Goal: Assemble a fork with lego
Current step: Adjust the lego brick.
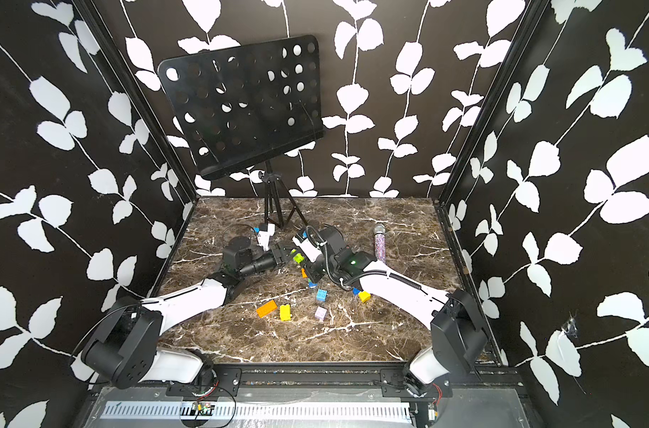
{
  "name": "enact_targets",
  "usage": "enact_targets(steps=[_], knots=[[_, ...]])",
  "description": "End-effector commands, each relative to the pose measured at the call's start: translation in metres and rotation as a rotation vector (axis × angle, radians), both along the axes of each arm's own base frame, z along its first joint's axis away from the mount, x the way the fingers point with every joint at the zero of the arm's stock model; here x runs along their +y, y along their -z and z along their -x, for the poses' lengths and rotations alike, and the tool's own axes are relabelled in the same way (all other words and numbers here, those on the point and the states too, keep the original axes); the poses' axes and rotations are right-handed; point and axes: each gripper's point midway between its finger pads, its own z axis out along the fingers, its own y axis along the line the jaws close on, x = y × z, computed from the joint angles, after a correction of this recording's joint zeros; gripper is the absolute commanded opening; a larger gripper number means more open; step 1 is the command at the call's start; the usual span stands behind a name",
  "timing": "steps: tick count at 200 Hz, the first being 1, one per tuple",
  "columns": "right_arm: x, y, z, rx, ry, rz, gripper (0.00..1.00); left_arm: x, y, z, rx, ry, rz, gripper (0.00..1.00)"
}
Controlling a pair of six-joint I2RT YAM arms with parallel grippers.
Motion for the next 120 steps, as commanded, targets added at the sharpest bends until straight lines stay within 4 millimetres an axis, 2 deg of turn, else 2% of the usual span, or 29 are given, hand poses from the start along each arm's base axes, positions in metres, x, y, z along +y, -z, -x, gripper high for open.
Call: enact_targets(steps=[1, 29, 66, 78, 101, 120], knots=[[0.003, -0.007, -0.008, -0.035, 0.019, 0.006, 0.06, 0.0, -0.009, 0.004, -0.033, 0.007, 0.027, 0.34], [0.005, -0.011, -0.003, -0.038, -0.001, -0.029, 0.16, 0.001, -0.009, 0.005, -0.034, 0.004, 0.03, 0.27], [0.008, -0.025, 0.019, 0.004, -0.154, -0.089, 0.58, 0.004, -0.01, 0.005, -0.064, 0.021, 0.02, 0.25], [0.004, -0.033, 0.026, 0.063, -0.217, -0.146, 0.67, 0.0, -0.015, 0.014, -0.082, 0.098, 0.027, 0.25], [-0.006, -0.052, 0.042, 0.187, -0.343, -0.27, 0.71, -0.009, -0.034, 0.033, -0.164, 0.254, 0.031, 0.26], [-0.016, -0.069, 0.043, 0.263, -0.4, -0.393, 0.72, -0.008, -0.045, 0.05, -0.277, 0.326, 0.026, 0.27]])
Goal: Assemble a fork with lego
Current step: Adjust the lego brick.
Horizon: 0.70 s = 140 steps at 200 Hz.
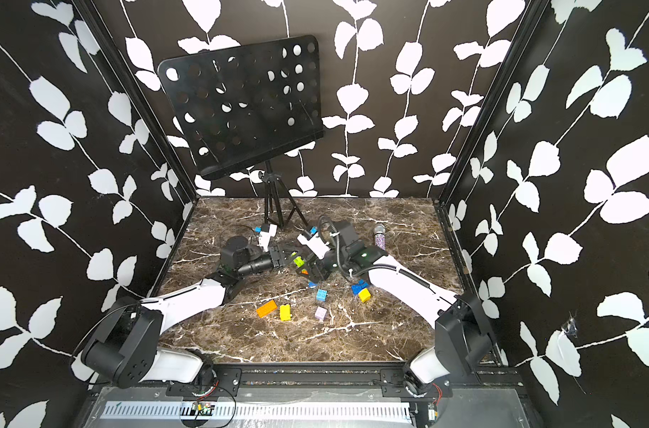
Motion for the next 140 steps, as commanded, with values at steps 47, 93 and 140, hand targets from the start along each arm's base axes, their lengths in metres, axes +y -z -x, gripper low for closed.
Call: enact_targets(steps=[47, 93, 140], knots=[[0.0, -0.061, 0.039, 0.248, -0.337, -0.345, 0.72, -0.003, -0.07, 0.044, -0.363, 0.211, 0.122, 0.27], [0.003, -0.054, 0.039, 0.29, -0.354, -0.38, 0.67, -0.004, -0.086, 0.044, -0.417, 0.217, 0.194, 0.27], [0.005, -0.058, 0.036, 0.293, -0.366, -0.392, 0.45, -0.001, -0.09, 0.047, -0.434, 0.209, 0.21, 0.28]])
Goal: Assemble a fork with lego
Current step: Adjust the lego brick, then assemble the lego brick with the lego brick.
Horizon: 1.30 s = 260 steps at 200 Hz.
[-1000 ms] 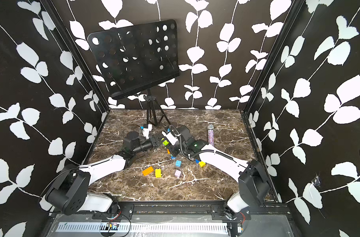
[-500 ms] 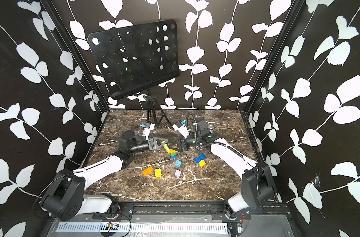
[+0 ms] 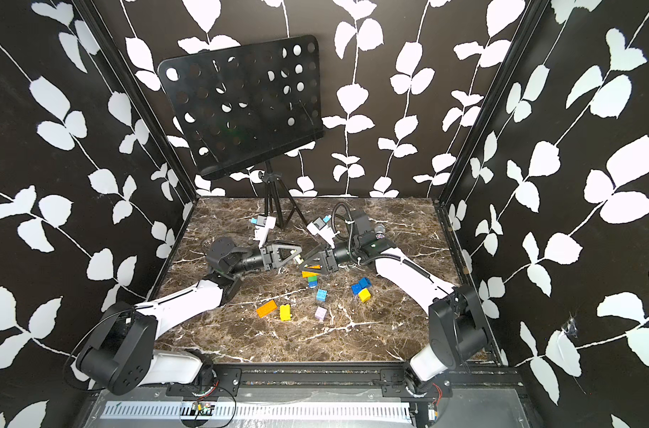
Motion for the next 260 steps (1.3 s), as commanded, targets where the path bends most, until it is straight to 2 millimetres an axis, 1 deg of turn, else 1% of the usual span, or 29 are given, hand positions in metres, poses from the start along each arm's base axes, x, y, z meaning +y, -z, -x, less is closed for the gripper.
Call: enact_targets(steps=[1, 9, 29, 49, 64, 73, 79, 87, 91, 94, 103, 110, 130, 142, 161, 171, 186, 200, 213, 260], knots=[[0.003, -0.006, -0.001, -0.011, -0.041, -0.045, 0.44, 0.005, -0.009, 0.009, -0.057, 0.01, 0.033, 0.28], [0.004, -0.006, -0.002, 0.001, -0.045, -0.044, 0.41, 0.005, -0.01, 0.01, -0.058, 0.007, 0.036, 0.28], [0.005, -0.006, -0.004, 0.008, -0.047, -0.044, 0.37, 0.006, -0.009, 0.01, -0.058, 0.003, 0.033, 0.28], [0.005, -0.007, -0.005, -0.004, -0.039, -0.039, 0.32, 0.006, -0.005, 0.008, -0.047, -0.01, 0.016, 0.34], [0.005, -0.001, -0.008, -0.017, -0.015, -0.005, 0.27, 0.008, -0.001, 0.004, -0.027, -0.033, -0.01, 0.46], [0.003, 0.007, -0.012, -0.041, 0.015, 0.045, 0.27, 0.012, 0.003, 0.001, 0.001, -0.054, -0.035, 0.6], [0.0, 0.013, -0.014, -0.063, 0.03, 0.089, 0.27, 0.015, 0.007, -0.002, 0.023, -0.07, -0.054, 0.66], [-0.003, 0.016, -0.018, -0.11, 0.052, 0.145, 0.26, 0.021, 0.015, -0.005, 0.056, -0.094, -0.099, 0.69], [-0.004, 0.032, -0.023, -0.106, 0.062, 0.194, 0.26, 0.025, 0.022, -0.007, 0.079, -0.109, -0.132, 0.7], [-0.003, 0.029, -0.029, -0.139, 0.076, 0.21, 0.26, 0.028, 0.027, -0.007, 0.094, -0.12, -0.161, 0.7], [-0.006, 0.038, -0.036, -0.195, 0.089, 0.282, 0.26, 0.035, 0.045, -0.007, 0.15, -0.146, -0.247, 0.72], [-0.009, 0.046, -0.04, -0.244, 0.085, 0.338, 0.26, 0.041, 0.054, -0.005, 0.18, -0.157, -0.289, 0.72], [-0.017, 0.069, -0.044, -0.38, 0.027, 0.502, 0.27, 0.056, 0.073, -0.008, 0.31, -0.205, -0.304, 0.72], [-0.02, 0.077, -0.045, -0.468, -0.03, 0.57, 0.28, 0.065, 0.085, -0.01, 0.37, -0.239, -0.319, 0.72], [-0.021, 0.085, -0.048, -0.597, -0.115, 0.622, 0.29, 0.072, 0.1, -0.01, 0.408, -0.261, -0.339, 0.72], [-0.019, 0.088, -0.045, -0.661, -0.175, 0.626, 0.3, 0.076, 0.109, -0.011, 0.444, -0.268, -0.362, 0.72], [-0.018, 0.097, -0.038, -0.737, -0.284, 0.662, 0.31, 0.086, 0.121, -0.014, 0.497, -0.293, -0.386, 0.72], [-0.017, 0.106, -0.035, -0.774, -0.372, 0.694, 0.31, 0.093, 0.127, -0.017, 0.523, -0.314, -0.388, 0.71], [-0.019, 0.114, -0.033, -0.804, -0.457, 0.72, 0.31, 0.095, 0.131, -0.02, 0.535, -0.316, -0.378, 0.71], [-0.014, 0.122, -0.034, -0.879, -0.58, 0.694, 0.33, 0.085, 0.14, -0.025, 0.568, -0.249, -0.311, 0.7]])
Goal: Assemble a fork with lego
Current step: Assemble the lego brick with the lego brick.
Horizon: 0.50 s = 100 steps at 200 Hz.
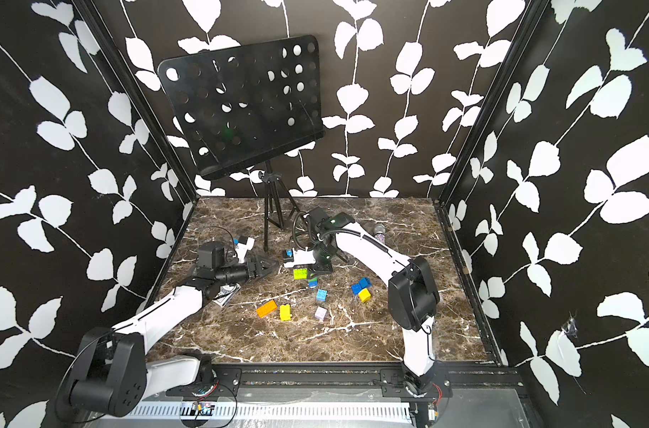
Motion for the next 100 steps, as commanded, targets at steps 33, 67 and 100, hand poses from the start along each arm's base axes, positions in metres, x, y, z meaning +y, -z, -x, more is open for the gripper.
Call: enact_targets(steps=[33, 67, 100], knots=[[-0.002, 0.005, -0.002, -0.019, -0.142, 0.056, 0.34, -0.007, 0.005, 0.0, 0.008, 0.037, 0.064, 0.69], [0.008, 0.008, -0.007, -0.003, -0.114, 0.049, 0.34, -0.006, 0.014, 0.001, 0.023, 0.03, 0.046, 0.69], [0.015, 0.017, -0.011, 0.016, -0.047, 0.047, 0.34, -0.004, 0.02, 0.0, 0.035, 0.021, 0.035, 0.68]])
